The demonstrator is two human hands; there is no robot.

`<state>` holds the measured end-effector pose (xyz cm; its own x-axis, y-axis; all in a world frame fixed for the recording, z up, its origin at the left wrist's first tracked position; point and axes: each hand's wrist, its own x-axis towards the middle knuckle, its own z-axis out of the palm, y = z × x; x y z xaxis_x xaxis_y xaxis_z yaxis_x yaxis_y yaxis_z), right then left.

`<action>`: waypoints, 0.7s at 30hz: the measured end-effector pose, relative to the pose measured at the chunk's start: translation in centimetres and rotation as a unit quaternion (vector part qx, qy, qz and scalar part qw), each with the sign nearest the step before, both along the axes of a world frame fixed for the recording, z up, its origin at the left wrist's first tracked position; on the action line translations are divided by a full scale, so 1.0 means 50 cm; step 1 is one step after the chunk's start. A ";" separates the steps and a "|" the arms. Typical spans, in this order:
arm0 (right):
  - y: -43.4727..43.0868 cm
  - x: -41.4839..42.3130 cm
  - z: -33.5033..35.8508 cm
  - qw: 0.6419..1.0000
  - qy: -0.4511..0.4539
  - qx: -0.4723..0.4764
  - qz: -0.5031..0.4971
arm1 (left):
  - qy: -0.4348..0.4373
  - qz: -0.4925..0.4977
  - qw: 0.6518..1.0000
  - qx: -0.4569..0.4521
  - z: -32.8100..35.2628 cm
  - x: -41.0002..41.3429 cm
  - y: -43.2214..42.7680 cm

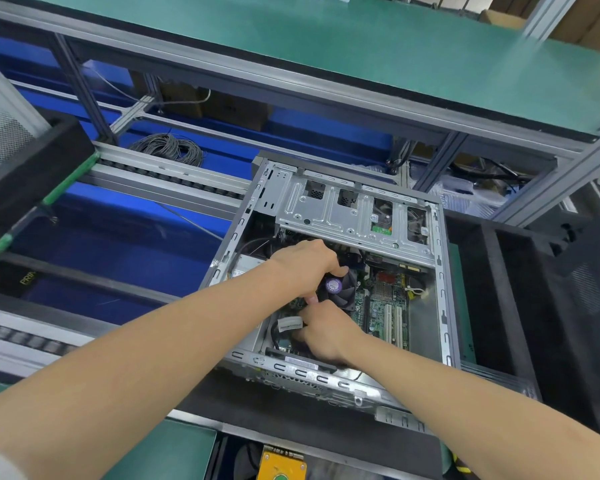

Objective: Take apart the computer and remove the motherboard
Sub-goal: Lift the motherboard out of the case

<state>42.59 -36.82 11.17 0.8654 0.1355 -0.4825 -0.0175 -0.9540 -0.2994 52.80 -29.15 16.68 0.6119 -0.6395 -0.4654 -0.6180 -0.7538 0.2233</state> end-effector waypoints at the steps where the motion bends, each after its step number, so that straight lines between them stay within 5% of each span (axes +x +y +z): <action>1: 0.002 0.000 0.005 1.000 -0.007 0.003 0.000 | -0.002 0.000 1.000 -0.002 -0.003 0.000 0.000; 14: -0.067 -0.014 0.059 0.999 -0.010 0.039 -0.028 | -0.045 -0.042 0.998 -0.026 -0.002 -0.006 0.018; 21: -0.132 -0.054 0.148 0.984 -0.154 0.036 -0.081 | -0.121 0.027 0.956 -0.265 0.044 -0.045 0.063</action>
<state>39.91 -43.43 18.58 0.9820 0.0078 -0.1885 -0.0658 -0.9222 -0.3812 50.56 -26.01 18.86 0.7000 -0.7102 0.0752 -0.6630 -0.6071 0.4380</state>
